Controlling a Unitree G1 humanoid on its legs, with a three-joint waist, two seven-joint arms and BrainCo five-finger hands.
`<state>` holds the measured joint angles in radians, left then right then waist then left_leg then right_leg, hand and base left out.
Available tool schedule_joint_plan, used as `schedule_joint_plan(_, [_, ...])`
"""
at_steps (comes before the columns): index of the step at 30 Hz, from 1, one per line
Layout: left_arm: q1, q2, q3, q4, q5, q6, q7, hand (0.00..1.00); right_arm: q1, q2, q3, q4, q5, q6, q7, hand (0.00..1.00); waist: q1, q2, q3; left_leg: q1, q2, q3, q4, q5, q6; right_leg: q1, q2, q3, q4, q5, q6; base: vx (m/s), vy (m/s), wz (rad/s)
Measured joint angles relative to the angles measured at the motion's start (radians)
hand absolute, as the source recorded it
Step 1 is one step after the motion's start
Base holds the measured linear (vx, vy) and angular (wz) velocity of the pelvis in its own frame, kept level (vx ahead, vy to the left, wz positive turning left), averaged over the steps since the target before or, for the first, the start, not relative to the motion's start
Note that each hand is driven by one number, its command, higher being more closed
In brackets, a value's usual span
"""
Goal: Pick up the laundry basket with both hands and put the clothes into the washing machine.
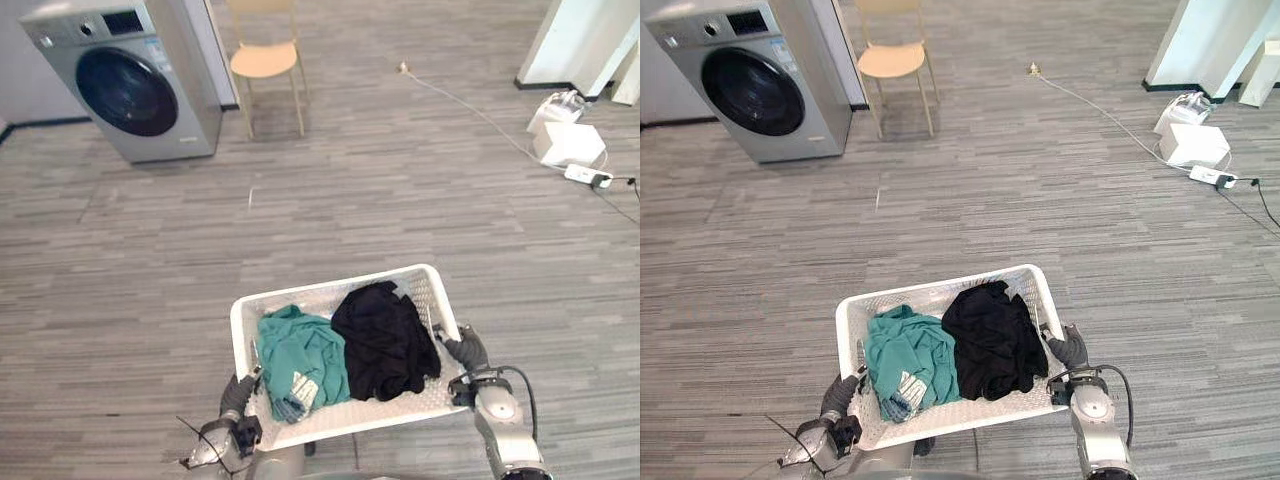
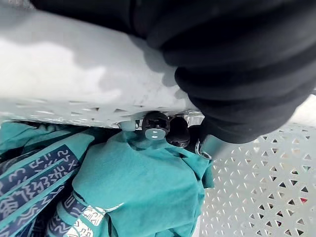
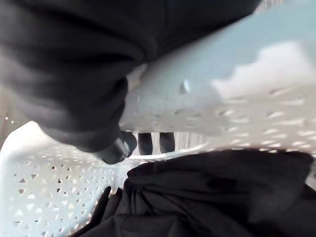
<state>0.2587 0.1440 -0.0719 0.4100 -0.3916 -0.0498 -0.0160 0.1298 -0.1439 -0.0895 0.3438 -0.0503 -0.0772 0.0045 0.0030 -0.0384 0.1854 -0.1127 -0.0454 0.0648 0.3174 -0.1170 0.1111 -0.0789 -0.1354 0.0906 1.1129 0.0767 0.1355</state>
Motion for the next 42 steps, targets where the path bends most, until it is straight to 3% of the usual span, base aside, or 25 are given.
schedule_joint_plan(2, [-0.002,0.001,0.000,0.001,0.001,-0.001,-0.002,1.00,0.008,0.007,-0.006,-0.009,0.000,-0.001,0.000,1.00,-0.022,0.025,0.011,0.109,0.000,-0.038,-0.056,-0.008,0.013,-0.113,0.039,-0.045,0.074,-0.104,-0.046,0.63,0.152,0.61])
schedule_joint_plan(5, [-0.006,0.010,0.001,-0.013,0.002,-0.009,-0.004,1.00,0.044,0.032,-0.021,-0.064,0.000,-0.007,-0.001,1.00,-0.037,0.035,0.019,0.238,0.001,-0.069,-0.130,-0.084,0.013,-0.284,0.045,-0.124,-0.113,-0.214,-0.075,0.52,0.021,0.50])
schedule_joint_plan(7, [-0.006,0.013,-0.006,-0.014,0.004,-0.009,-0.005,1.00,0.072,0.048,-0.037,-0.102,0.000,-0.002,-0.001,1.00,-0.039,0.042,0.023,0.296,0.010,-0.087,-0.127,-0.145,0.009,-0.310,0.046,-0.185,-0.408,-0.209,-0.081,0.48,-0.055,0.28])
schedule_joint_plan(9, [-0.003,0.025,-0.017,-0.030,0.011,-0.009,-0.007,1.00,0.120,0.061,-0.041,-0.150,0.000,-0.002,-0.007,1.00,-0.039,0.037,0.018,0.355,0.005,-0.097,-0.126,-0.231,-0.002,-0.279,0.045,-0.226,-0.778,-0.134,-0.060,0.64,-0.135,0.19])
schedule_joint_plan(10, [-0.003,0.011,-0.026,-0.029,0.014,-0.004,-0.005,1.00,0.129,0.051,-0.050,-0.154,0.000,0.000,-0.007,1.00,-0.047,0.048,0.013,0.413,0.028,-0.115,-0.128,-0.287,0.006,-0.270,0.059,-0.226,-0.738,-0.043,-0.112,0.62,-0.139,0.21])
schedule_joint_plan(12, [-0.005,-0.017,-0.031,-0.037,0.037,0.004,-0.005,1.00,0.139,0.049,-0.065,-0.161,0.002,0.010,-0.007,1.00,-0.050,0.087,-0.004,0.401,0.053,-0.120,-0.006,-0.294,0.002,-0.272,0.092,-0.250,-0.643,-0.110,-0.161,0.60,-0.126,0.29])
schedule_joint_plan(13, [-0.003,-0.037,-0.031,-0.052,0.044,0.004,-0.005,1.00,0.143,0.029,-0.079,-0.187,0.004,0.010,-0.003,1.00,-0.070,0.119,0.003,0.262,0.097,-0.118,0.354,-0.239,-0.086,-0.217,0.103,-0.284,-0.634,-0.173,-0.175,0.79,-0.174,0.44])
schedule_joint_plan(14, [-0.004,-0.043,-0.029,-0.054,0.044,0.004,-0.005,1.00,0.143,0.021,-0.075,-0.206,0.010,0.013,-0.004,1.00,-0.077,0.130,0.004,0.195,0.112,-0.121,0.506,-0.160,-0.181,-0.185,0.113,-0.299,-0.637,-0.194,-0.188,0.79,-0.195,0.38])
schedule_joint_plan(15, [0.006,-0.054,-0.020,-0.060,0.044,0.004,-0.006,1.00,0.153,0.011,-0.061,-0.234,0.012,0.014,-0.004,1.00,-0.068,0.138,0.003,0.081,0.157,-0.114,0.755,0.028,-0.282,-0.113,0.140,-0.307,-0.655,-0.236,-0.207,0.67,-0.140,0.05])
schedule_joint_plan(17, [0.022,-0.061,-0.004,-0.066,0.044,-0.003,-0.008,1.00,0.153,0.010,-0.055,-0.235,0.011,0.014,0.000,1.00,-0.036,0.133,0.009,-0.027,0.206,-0.077,0.973,0.032,-0.267,0.028,0.175,-0.288,-0.720,-0.275,-0.221,0.65,-0.114,-0.29])
schedule_joint_plan(19, [0.036,-0.058,0.008,-0.067,0.044,-0.014,-0.008,1.00,0.136,0.005,-0.046,-0.230,0.011,0.014,-0.001,1.00,-0.009,0.106,0.007,-0.123,0.227,-0.016,0.977,-0.021,-0.182,0.142,0.179,-0.247,-0.816,-0.296,-0.226,0.55,-0.053,-0.49])
schedule_joint_plan(22, [0.035,-0.060,0.039,-0.060,0.040,-0.024,-0.008,1.00,0.062,-0.006,-0.014,-0.168,0.010,0.013,0.001,1.00,0.029,0.090,0.005,-0.248,0.233,0.066,0.615,-0.059,-0.135,0.254,0.137,-0.172,-0.915,-0.308,-0.195,0.73,0.065,-0.68])
schedule_joint_plan(23, [0.035,-0.060,0.042,-0.055,0.040,-0.025,-0.007,1.00,0.040,-0.014,-0.005,-0.135,0.011,0.013,0.000,1.00,0.035,0.090,0.004,-0.249,0.216,0.085,0.335,-0.042,-0.151,0.291,0.114,-0.152,-0.947,-0.313,-0.187,0.76,0.202,-0.61])
schedule_joint_plan(24, [0.038,-0.063,0.042,-0.053,0.040,-0.024,-0.007,1.00,0.026,-0.027,0.003,-0.117,0.011,0.010,0.000,1.00,0.038,0.098,0.000,-0.220,0.191,0.077,0.036,0.009,-0.204,0.336,0.097,-0.136,-0.980,-0.329,-0.159,0.64,0.214,-0.47])
schedule_joint_plan(25, [0.041,-0.070,0.041,-0.053,0.040,-0.024,-0.006,1.00,0.025,-0.037,0.007,-0.114,0.011,0.008,0.000,1.00,0.037,0.114,-0.003,-0.216,0.193,0.075,-0.070,0.042,-0.229,0.349,0.101,-0.124,-0.987,-0.338,-0.144,0.66,0.283,-0.46])
schedule_joint_plan(26, [0.045,-0.078,0.042,-0.038,0.039,-0.030,-0.003,1.00,0.022,-0.045,0.009,-0.090,0.011,0.007,-0.001,1.00,0.041,0.121,-0.017,-0.210,0.180,0.072,-0.089,0.193,-0.194,0.387,0.092,-0.093,-0.985,-0.364,-0.105,0.68,0.342,-0.36])
schedule_joint_plan(27, [0.035,-0.073,0.045,-0.011,0.039,-0.029,0.005,1.00,0.008,-0.025,0.010,-0.056,0.010,0.007,-0.002,1.00,0.039,0.095,-0.032,-0.196,0.136,0.073,-0.061,0.243,-0.137,0.384,0.043,-0.078,-0.919,-0.369,-0.097,0.67,0.350,-0.27])
schedule_joint_plan(28, [0.032,-0.065,0.044,-0.003,0.039,-0.025,0.005,1.00,0.007,-0.022,0.010,-0.048,0.010,0.009,-0.001,1.00,0.034,0.074,-0.041,-0.187,0.111,0.076,-0.057,0.230,-0.118,0.347,0.018,-0.068,-0.836,-0.369,-0.096,0.69,0.334,0.15])
schedule_joint_plan(29, [0.033,-0.058,0.043,-0.010,0.039,-0.023,-0.002,1.00,0.011,-0.020,0.009,-0.048,0.010,0.007,-0.001,1.00,0.016,0.041,-0.042,-0.164,0.071,0.090,-0.051,0.195,-0.092,0.263,-0.020,-0.049,-0.623,-0.332,-0.044,0.68,0.306,0.46])
schedule_joint_plan(30, [0.025,-0.050,0.043,-0.008,0.039,-0.019,-0.002,1.00,0.011,-0.016,0.003,-0.045,0.009,0.007,-0.001,1.00,0.004,0.018,-0.030,-0.132,0.034,0.084,-0.025,0.137,-0.079,0.182,-0.034,-0.013,-0.404,-0.205,0.040,0.68,0.293,0.52])
schedule_joint_plan(32, [0.024,-0.045,0.035,-0.007,0.038,-0.005,0.002,1.00,0.018,-0.010,0.006,-0.029,0.008,0.010,0.002,1.00,-0.006,0.005,-0.019,-0.045,0.003,0.059,-0.023,0.074,-0.061,0.064,-0.021,0.024,-0.113,-0.025,0.116,0.67,0.235,0.58])
schedule_joint_plan(35, [0.024,-0.031,0.035,-0.011,0.036,-0.003,0.010,1.00,0.025,0.002,0.010,-0.023,0.008,0.005,0.002,1.00,-0.026,0.040,-0.001,0.145,-0.003,-0.008,-0.107,0.041,-0.032,-0.096,0.027,-0.026,0.043,-0.182,-0.071,0.56,0.118,0.53])
schedule_joint_plan(39, [0.005,-0.010,0.022,-0.043,0.031,-0.006,0.012,1.00,0.074,0.025,-0.004,-0.124,0.008,0.006,-0.004,1.00,-0.044,0.046,0.005,0.266,0.001,-0.064,-0.138,-0.056,-0.042,-0.275,0.037,-0.082,-0.246,-0.256,-0.078,0.45,-0.072,0.50])
schedule_joint_plan(41, [0.001,0.004,-0.008,-0.068,0.027,-0.006,0.010,1.00,0.104,0.036,-0.022,-0.174,0.009,0.006,-0.005,1.00,-0.039,0.054,0.003,0.323,0.024,-0.075,-0.131,-0.145,-0.065,-0.249,0.028,-0.193,-0.630,-0.211,-0.057,0.48,-0.167,0.14])
schedule_joint_plan(42, [-0.002,0.001,-0.010,-0.076,0.027,-0.005,0.011,1.00,0.112,0.038,-0.030,-0.185,0.010,0.006,-0.006,1.00,-0.044,0.047,-0.001,0.365,0.029,-0.088,-0.132,-0.190,-0.070,-0.234,0.027,-0.225,-0.717,-0.104,-0.093,0.56,-0.197,0.09])
